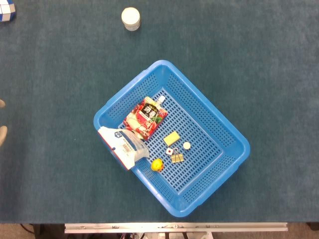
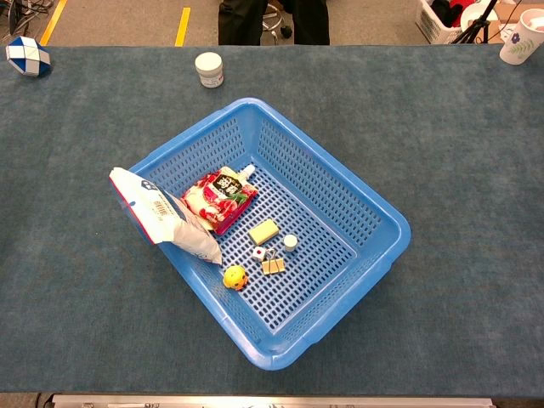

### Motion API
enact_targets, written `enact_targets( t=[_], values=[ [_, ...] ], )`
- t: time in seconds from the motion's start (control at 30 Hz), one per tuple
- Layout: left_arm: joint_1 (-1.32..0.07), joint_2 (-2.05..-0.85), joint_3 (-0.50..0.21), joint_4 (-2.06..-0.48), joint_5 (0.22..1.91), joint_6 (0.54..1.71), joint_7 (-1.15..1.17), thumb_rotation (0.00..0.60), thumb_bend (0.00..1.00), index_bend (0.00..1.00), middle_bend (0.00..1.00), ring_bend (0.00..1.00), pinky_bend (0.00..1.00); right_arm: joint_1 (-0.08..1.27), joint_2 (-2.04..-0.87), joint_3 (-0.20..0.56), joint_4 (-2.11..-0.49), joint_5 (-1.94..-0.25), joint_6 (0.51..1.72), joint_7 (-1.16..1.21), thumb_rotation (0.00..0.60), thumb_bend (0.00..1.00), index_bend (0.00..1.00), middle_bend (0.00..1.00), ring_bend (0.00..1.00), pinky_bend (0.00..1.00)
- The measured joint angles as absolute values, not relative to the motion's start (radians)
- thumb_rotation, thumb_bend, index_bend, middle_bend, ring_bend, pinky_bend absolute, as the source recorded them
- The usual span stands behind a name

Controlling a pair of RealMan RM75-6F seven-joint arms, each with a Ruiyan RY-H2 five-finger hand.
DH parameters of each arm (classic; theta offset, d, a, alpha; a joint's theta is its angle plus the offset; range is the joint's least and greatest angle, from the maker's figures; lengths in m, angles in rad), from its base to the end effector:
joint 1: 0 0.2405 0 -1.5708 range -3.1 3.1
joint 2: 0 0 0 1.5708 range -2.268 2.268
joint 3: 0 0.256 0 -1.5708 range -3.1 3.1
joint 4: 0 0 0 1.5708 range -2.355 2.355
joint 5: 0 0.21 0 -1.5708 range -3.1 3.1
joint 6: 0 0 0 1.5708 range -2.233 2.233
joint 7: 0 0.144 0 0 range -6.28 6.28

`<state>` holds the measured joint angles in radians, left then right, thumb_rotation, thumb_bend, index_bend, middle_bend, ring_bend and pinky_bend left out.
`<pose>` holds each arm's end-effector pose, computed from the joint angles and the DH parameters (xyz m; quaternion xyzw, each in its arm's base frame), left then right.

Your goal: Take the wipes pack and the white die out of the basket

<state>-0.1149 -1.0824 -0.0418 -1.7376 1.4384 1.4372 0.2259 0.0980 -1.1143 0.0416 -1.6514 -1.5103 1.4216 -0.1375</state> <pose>-0.2941 0.1859 0.1545 -0.6241 -0.3672 -0.3301 0.6056 -0.3037 -0.1822 0.1467 0.6350 -0.3694 0.3444 0.5846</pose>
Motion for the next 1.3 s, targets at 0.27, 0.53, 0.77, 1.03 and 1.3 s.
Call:
enact_targets(
  t=[0.27,0.53,0.77,1.03,1.3],
  values=[
    [-0.120,-1.087,-0.047,-1.731,1.445,1.440,0.216,0.600,0.29,0.34,0.28,0.23,0.20,0.096,-1.114,0.045,-1.659,-1.512,1.435,-0.135,0.600,0.23,0.03,0.18,0.07,0.07],
    [-0.131,-1.055,-0.033,-1.726,1.480,1.417,0.167,0.600,0.29,0.34,0.28,0.23,0.20,0.099,-1.095,0.038,-1.678,-1.528,1.434,-0.141,0.600,0.23,0.03,0.18,0.07,0.07],
    [-0.170,-1.007,-0.004,-1.729,1.545,1.343,0.029,0.600,0.29,0.34,0.28,0.23,0.20,0.123,-1.091,0.057,-1.687,-1.521,1.414,-0.141,0.600,0.23,0.03,0.18,0.07,0.07],
    [-0.268,-0.953,0.046,-1.736,1.699,1.229,-0.192,0.600,0.29,0.25,0.22,0.18,0.19,0.140,-1.087,0.062,-1.686,-1.515,1.396,-0.134,0.600,0.23,0.03,0.18,0.07,0.07],
    [-0.398,-0.970,0.071,-1.742,1.847,1.159,-0.338,0.600,0.29,0.15,0.12,0.10,0.18,0.154,-1.073,0.072,-1.695,-1.502,1.382,-0.146,0.600,0.23,0.03,0.18,0.07,0.07]
  ],
)
